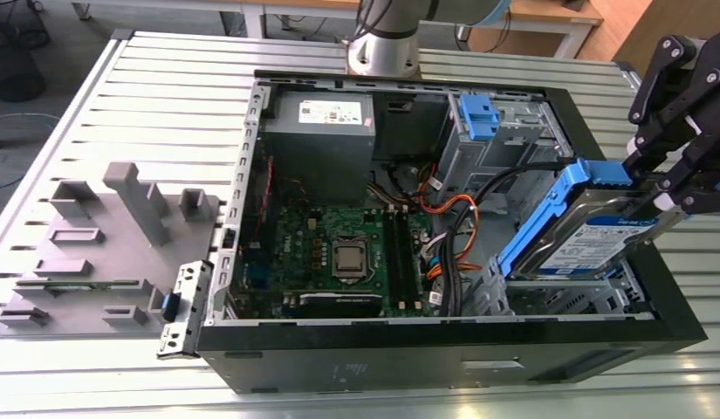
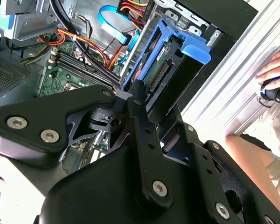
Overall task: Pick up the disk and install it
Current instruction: 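Insert the disk into the insertion slot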
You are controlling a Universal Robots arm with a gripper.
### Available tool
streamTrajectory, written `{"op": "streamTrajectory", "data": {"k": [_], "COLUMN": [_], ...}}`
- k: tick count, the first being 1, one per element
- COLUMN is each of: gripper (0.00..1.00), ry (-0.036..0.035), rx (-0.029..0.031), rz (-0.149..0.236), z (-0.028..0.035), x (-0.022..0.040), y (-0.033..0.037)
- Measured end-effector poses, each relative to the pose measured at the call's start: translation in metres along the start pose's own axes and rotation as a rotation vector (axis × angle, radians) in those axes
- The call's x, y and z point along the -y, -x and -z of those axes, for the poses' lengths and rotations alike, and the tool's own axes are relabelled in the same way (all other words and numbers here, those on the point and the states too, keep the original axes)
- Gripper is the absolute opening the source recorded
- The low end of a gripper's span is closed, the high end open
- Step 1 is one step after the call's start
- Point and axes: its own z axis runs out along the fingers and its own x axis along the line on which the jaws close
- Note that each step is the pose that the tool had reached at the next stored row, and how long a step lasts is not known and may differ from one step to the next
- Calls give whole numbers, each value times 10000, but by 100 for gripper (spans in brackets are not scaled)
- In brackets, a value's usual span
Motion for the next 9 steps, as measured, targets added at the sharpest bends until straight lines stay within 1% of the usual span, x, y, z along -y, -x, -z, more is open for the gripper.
{"op": "streamTrajectory", "data": {"k": [5,9], "gripper": [35,35], "ry": [0,-1], "rx": [3,1], "rz": [0,0], "z": [-9,-63], "x": [0,1], "y": [0,-2]}}
